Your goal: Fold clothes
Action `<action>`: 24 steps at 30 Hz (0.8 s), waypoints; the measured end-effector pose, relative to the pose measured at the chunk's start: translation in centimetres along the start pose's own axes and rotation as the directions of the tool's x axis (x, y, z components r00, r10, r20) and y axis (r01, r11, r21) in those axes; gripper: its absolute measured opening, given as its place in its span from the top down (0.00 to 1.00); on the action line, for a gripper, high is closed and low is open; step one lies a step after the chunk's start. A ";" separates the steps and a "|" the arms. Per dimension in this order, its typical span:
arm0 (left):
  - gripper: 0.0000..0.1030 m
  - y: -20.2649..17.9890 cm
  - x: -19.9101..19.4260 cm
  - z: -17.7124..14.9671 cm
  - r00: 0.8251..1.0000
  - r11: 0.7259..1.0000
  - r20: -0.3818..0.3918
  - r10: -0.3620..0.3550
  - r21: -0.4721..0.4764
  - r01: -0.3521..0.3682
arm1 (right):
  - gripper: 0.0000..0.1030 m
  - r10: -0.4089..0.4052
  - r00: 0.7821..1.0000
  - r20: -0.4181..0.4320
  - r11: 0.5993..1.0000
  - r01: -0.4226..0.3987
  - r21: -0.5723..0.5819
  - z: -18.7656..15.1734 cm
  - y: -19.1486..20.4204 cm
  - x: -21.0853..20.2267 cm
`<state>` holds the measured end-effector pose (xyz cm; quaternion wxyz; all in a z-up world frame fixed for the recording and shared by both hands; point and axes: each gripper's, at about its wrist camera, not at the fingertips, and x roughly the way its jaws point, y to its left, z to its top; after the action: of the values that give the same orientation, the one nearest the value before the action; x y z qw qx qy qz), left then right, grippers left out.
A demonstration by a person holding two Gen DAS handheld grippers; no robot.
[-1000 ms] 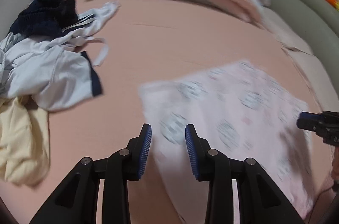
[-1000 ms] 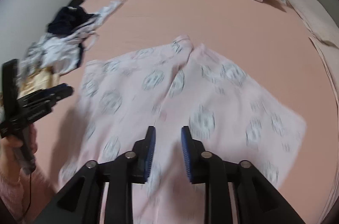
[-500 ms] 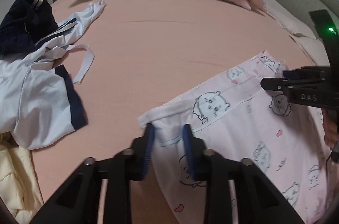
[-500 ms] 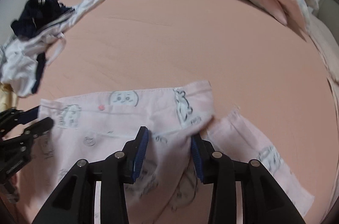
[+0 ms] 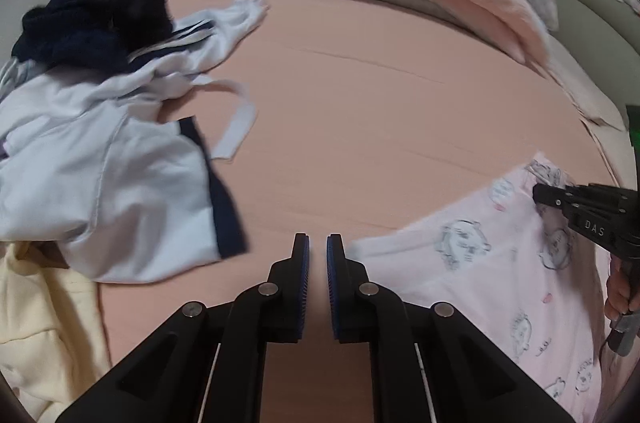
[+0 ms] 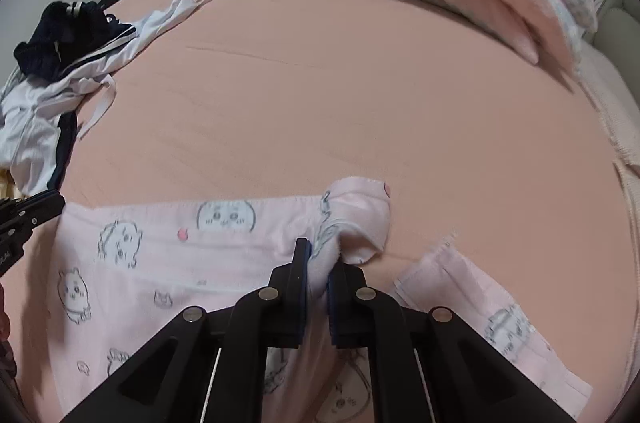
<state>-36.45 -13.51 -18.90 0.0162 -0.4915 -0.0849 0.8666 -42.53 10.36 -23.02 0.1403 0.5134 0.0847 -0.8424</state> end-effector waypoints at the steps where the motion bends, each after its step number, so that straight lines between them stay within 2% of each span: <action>1: 0.92 0.4 0.2 0.1 1.000 1.000 -0.016 -0.023 -0.015 0.022 | 0.95 0.009 1.000 -0.014 1.000 -0.009 0.004 0.3 -0.2 0.3; 3: 0.90 0.5 0.2 0.3 0.999 0.999 -0.022 -0.032 -0.012 0.032 | 0.94 0.032 0.999 -0.002 0.999 -0.032 0.016 0.3 -0.5 -0.6; 5: 0.84 0.2 -0.1 0.3 1.000 1.000 -0.014 -0.023 0.009 0.024 | 0.92 0.049 0.999 0.011 0.999 -0.049 0.023 0.4 -0.8 -1.5; 6: 0.82 0.0 -0.2 0.4 1.000 1.000 -0.010 -0.022 0.022 0.022 | 0.90 0.029 0.999 0.026 1.000 -0.030 0.007 0.3 -0.7 -2.1; 8: 0.79 -0.8 -0.5 0.4 1.000 0.998 0.001 -0.030 0.060 0.030 | 0.69 -0.020 0.999 0.035 0.999 0.022 -0.042 0.0 -0.5 -2.7; 10: 0.79 -1.5 -0.8 0.5 0.999 0.994 0.013 -0.038 0.099 0.036 | 0.63 -0.071 0.997 0.032 0.992 0.073 -0.099 -0.1 -0.3 -3.0; 12: 0.79 -2.5 -1.5 0.6 0.999 0.987 0.032 -0.037 0.156 0.031 | 0.63 -0.060 0.998 0.028 0.991 0.063 -0.120 0.0 -0.1 -3.2; 13: 0.75 -3.0 -1.7 0.5 0.999 0.983 0.034 -0.035 0.182 0.028 | 0.61 -0.055 0.998 0.024 0.990 0.057 -0.130 0.0 0.1 -3.2; 14: 0.63 -3.5 -1.8 0.4 0.999 0.978 0.031 -0.037 0.208 0.030 | 0.59 -0.053 0.999 0.015 0.989 0.054 -0.138 -0.2 0.3 -2.7; 16: 0.46 -4.4 -1.2 0.2 0.999 0.969 0.012 -0.040 0.244 0.036 | 0.57 -0.049 0.999 -0.004 0.987 0.047 -0.153 -0.5 0.7 -1.9; 17: 0.46 -4.6 -0.8 0.0 1.000 0.967 0.009 -0.028 0.255 0.025 | 0.57 -0.047 0.999 -0.013 0.986 0.044 -0.161 -0.6 0.8 -1.5; 19: 0.48 -5.0 0.0 -0.7 1.000 0.963 0.000 0.006 0.270 -0.006 | 0.57 -0.043 0.999 -0.032 0.984 0.037 -0.177 -0.9 1.2 -0.6; 20: 0.66 -5.1 0.4 -0.9 1.000 0.962 -0.013 0.012 0.273 -0.008 | 0.57 -0.041 0.998 -0.041 0.982 0.033 -0.184 -1.0 1.4 -0.2; 22: 0.86 -5.0 1.6 -1.0 0.999 0.965 -0.042 0.018 0.264 -0.006 | 0.61 -0.033 0.998 -0.055 0.980 0.022 -0.196 -1.3 1.8 0.5; 23: 0.91 -4.9 1.7 -1.0 0.999 0.969 -0.036 0.013 0.246 -0.004 | 0.75 -0.009 0.999 -0.039 0.983 0.001 -0.185 -1.4 1.7 0.4; 24: 0.94 -4.7 1.7 -0.9 1.000 0.973 -0.029 0.007 0.232 0.000 | 0.81 0.011 1.000 -0.025 0.984 -0.016 -0.175 -1.5 1.6 0.2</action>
<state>-36.82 -8.57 -20.01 0.0730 -0.4994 0.0179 0.8631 -40.82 9.23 -23.88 0.1897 0.5096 0.1568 -0.8244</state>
